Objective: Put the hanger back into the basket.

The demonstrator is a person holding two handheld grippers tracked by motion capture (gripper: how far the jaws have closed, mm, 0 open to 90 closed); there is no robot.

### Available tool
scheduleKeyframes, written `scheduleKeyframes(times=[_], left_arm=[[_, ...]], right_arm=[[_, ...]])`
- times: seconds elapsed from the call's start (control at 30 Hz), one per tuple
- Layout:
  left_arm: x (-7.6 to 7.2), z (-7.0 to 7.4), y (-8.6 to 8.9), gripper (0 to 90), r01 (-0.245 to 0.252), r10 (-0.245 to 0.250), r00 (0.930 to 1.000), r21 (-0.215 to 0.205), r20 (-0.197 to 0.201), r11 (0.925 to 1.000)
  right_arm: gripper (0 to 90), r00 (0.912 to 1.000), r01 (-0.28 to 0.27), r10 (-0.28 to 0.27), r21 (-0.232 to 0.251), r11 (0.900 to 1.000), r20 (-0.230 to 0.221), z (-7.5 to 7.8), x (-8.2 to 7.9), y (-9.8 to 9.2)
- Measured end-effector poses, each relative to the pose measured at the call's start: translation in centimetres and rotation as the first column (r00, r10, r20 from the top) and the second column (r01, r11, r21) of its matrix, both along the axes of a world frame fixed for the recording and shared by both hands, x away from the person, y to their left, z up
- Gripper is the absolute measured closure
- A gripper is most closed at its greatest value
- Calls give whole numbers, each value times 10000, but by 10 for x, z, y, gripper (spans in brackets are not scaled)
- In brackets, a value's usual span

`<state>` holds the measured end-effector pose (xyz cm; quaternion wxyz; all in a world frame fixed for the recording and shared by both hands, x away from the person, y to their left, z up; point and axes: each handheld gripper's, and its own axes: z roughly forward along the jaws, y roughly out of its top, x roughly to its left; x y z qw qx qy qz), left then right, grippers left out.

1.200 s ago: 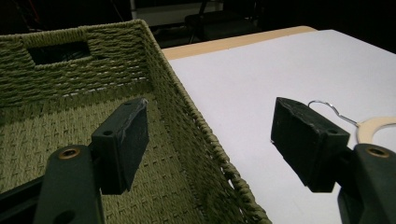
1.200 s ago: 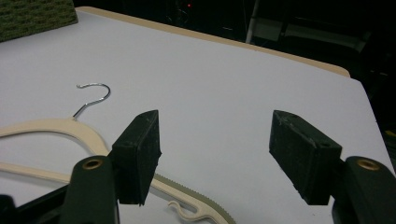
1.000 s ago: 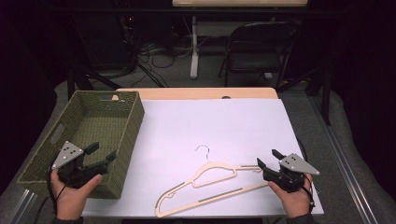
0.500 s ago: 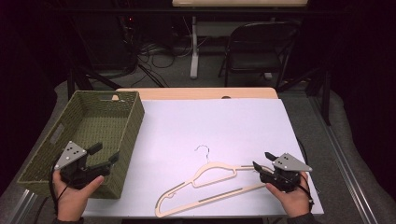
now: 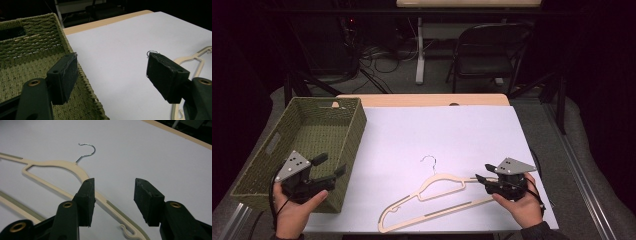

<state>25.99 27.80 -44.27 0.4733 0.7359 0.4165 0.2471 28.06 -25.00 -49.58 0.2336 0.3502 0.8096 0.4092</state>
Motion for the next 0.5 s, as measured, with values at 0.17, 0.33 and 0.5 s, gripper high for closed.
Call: scheduleKeyframes(times=[0.17,0.33,0.5], left_arm=[[0,0,-6,257,249,-248,9996,61,-113,9997],[0,0,-10,309,569,-568,9982,27,-201,9984],[0,-1,-15,309,739,-736,9971,143,-208,9972]], right_arm=[[531,9970,-750,737,-654,9950,-225,3,5,12],[541,9882,-1462,1403,-1043,9837,-614,6,12,20],[544,9769,-1963,1831,-1245,9726,-1099,7,18,25]])
